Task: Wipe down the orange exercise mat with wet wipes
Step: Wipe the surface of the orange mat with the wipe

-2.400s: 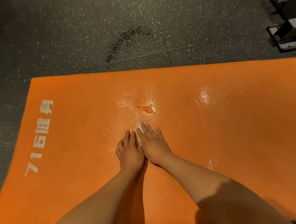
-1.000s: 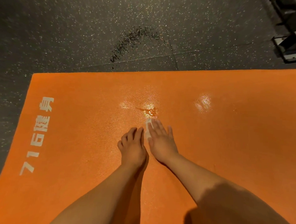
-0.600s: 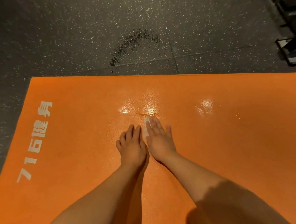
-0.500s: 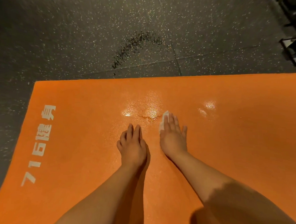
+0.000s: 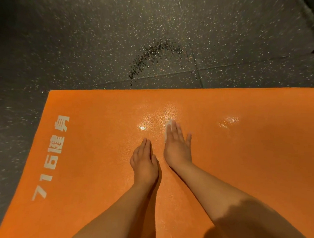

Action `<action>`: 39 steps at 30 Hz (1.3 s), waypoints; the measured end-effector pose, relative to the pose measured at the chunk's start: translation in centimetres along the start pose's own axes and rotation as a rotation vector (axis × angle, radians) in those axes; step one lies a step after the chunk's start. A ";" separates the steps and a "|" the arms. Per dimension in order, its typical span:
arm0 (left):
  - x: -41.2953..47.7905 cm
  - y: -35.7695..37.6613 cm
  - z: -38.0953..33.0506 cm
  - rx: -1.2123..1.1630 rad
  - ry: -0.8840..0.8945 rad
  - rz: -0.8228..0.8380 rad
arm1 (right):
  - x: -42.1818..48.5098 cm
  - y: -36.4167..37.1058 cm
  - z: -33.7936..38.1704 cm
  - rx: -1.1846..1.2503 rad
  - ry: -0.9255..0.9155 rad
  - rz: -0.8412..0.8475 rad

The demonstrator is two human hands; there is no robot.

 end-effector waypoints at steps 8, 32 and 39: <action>-0.4 -0.1 0.6 0.025 0.016 0.029 | -0.8 0.0 1.0 -0.023 -0.090 -0.053; 2.7 -1.7 -0.4 -0.015 -0.029 -0.035 | 1.5 0.3 6.1 -0.002 -0.403 -0.005; 3.1 1.2 -2.5 0.209 0.030 0.096 | 1.5 -1.0 -3.1 0.039 0.162 -0.116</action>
Point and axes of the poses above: each hand's wrist, its own x-axis towards the middle knuckle, its own y-axis out of the palm, z = x × y, the point moved 10 cm from there along x, towards the middle knuckle, and after that the axes turned 12 degrees about -x, right-handed, at the moved point
